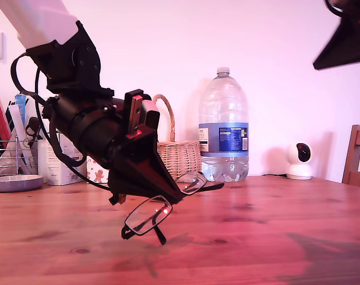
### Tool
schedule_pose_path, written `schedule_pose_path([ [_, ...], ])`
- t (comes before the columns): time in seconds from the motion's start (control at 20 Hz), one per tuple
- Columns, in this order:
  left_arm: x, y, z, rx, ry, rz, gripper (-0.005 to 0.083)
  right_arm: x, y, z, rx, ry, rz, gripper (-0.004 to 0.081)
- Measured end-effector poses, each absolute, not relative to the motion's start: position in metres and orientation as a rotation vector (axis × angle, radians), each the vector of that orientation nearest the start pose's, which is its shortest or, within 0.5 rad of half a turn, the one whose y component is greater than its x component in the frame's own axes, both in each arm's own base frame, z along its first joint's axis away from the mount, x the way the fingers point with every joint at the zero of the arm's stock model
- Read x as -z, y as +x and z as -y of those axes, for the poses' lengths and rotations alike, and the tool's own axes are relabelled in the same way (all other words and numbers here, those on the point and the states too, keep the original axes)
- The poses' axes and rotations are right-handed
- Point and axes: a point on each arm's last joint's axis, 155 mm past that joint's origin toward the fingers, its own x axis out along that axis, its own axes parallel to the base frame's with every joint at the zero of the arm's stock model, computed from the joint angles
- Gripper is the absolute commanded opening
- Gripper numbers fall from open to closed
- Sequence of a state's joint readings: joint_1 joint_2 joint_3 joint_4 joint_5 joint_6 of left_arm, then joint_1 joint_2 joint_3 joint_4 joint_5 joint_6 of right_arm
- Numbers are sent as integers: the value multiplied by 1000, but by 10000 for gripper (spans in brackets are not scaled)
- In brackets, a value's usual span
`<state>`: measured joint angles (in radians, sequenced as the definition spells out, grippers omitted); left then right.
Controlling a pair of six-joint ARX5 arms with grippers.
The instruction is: Pick up the glasses and close them, then place them back on the table
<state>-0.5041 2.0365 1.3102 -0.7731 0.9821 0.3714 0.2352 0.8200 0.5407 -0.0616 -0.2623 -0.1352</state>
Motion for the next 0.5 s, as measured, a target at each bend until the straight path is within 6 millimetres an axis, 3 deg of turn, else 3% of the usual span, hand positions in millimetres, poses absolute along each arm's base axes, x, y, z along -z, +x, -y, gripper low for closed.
schedule_pose_path([
  [0.3,-31,253,313,1417,-147,-1368,-21,-224,292,-119,-512,-128,-245,-12],
  [0.5,-23,255,310,1387,-113,-1378,-19,-222,293,-119,-513,-128,-250,-12],
])
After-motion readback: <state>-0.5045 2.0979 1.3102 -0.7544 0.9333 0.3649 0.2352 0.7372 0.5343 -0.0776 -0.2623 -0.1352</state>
